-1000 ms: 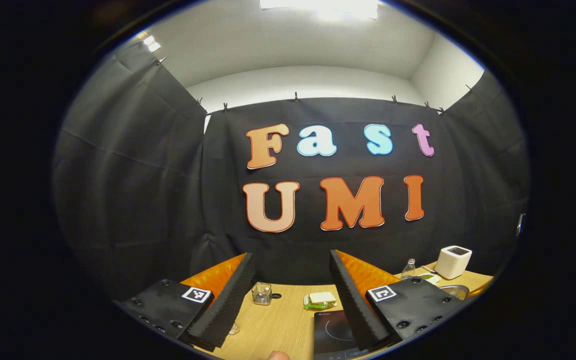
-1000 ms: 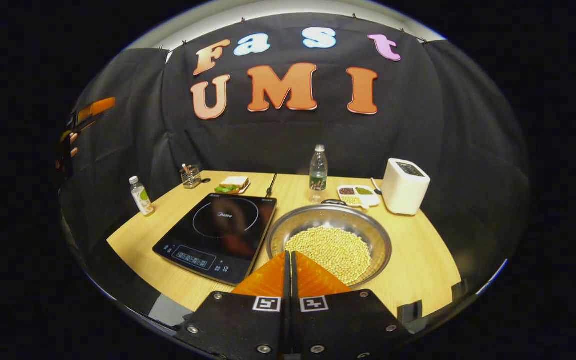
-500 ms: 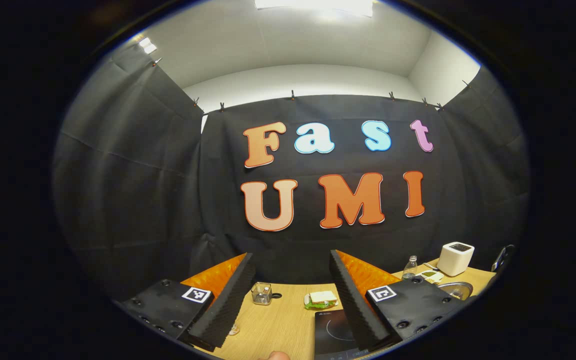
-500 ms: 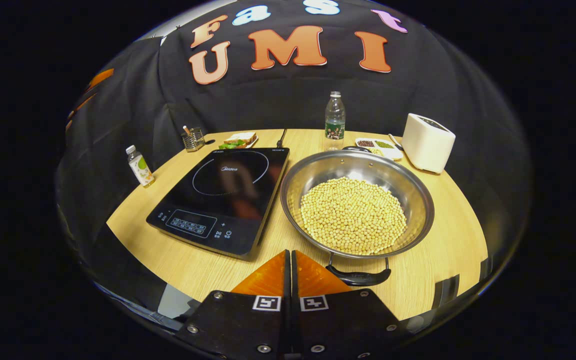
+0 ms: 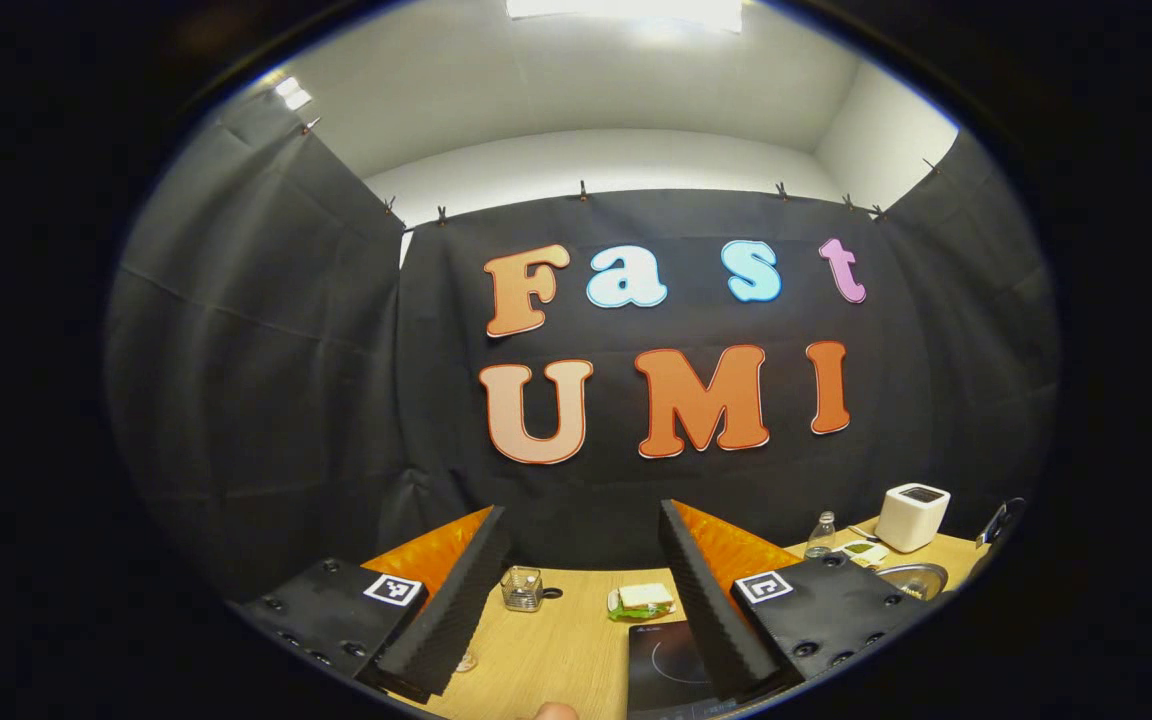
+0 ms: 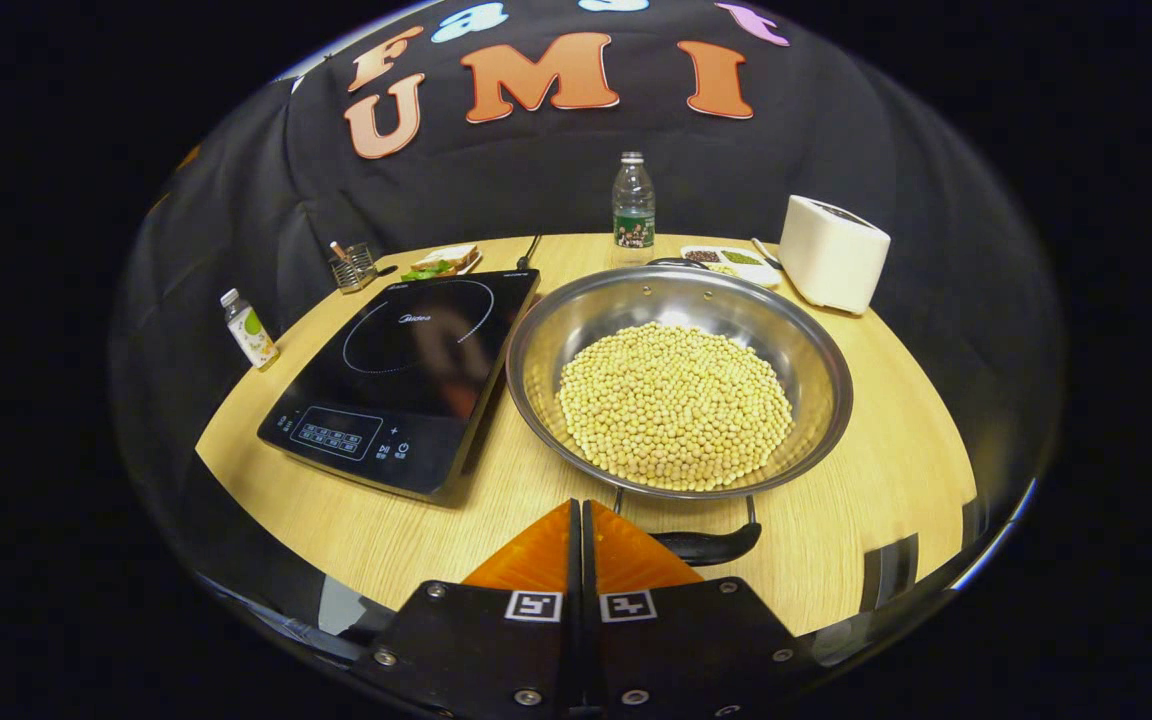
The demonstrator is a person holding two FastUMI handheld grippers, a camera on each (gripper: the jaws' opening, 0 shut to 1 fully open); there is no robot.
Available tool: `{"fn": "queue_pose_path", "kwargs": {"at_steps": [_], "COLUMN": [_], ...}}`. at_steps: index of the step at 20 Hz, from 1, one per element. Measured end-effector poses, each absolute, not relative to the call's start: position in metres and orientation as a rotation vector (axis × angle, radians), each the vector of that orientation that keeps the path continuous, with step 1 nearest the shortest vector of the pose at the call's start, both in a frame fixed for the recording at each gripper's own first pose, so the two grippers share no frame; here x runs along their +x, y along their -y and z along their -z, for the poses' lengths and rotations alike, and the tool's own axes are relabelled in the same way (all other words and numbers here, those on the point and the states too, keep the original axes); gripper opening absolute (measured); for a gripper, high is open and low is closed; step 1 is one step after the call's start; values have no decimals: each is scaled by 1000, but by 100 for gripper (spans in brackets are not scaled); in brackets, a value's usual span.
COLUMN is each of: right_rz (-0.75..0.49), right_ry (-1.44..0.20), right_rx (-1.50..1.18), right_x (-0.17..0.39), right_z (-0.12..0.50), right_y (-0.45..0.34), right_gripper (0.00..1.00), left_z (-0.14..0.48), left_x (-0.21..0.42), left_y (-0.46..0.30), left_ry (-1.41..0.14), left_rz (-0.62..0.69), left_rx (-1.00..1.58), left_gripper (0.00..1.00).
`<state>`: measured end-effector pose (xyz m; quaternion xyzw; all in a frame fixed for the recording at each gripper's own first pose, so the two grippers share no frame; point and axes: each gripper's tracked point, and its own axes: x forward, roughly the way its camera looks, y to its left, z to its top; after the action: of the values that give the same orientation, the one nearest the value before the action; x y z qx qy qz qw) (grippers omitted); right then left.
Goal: First push the handle of the pot to place it horizontally, then grasp the pot with both hands and set it on the induction cooktop.
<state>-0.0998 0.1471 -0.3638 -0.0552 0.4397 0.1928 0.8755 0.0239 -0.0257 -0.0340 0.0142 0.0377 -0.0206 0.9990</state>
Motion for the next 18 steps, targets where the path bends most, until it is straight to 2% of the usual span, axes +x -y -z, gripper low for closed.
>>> {"fn": "queue_pose_path", "kwargs": {"at_steps": [18], "right_rz": [-201], "right_ry": [-916], "right_rx": [-65], "right_x": [-61], "right_z": [367], "right_y": [-60], "right_gripper": [0], "left_z": [18], "left_x": [29], "left_y": [40], "left_ry": [-46], "left_rz": [48], "left_rx": [43], "left_gripper": [100]}}
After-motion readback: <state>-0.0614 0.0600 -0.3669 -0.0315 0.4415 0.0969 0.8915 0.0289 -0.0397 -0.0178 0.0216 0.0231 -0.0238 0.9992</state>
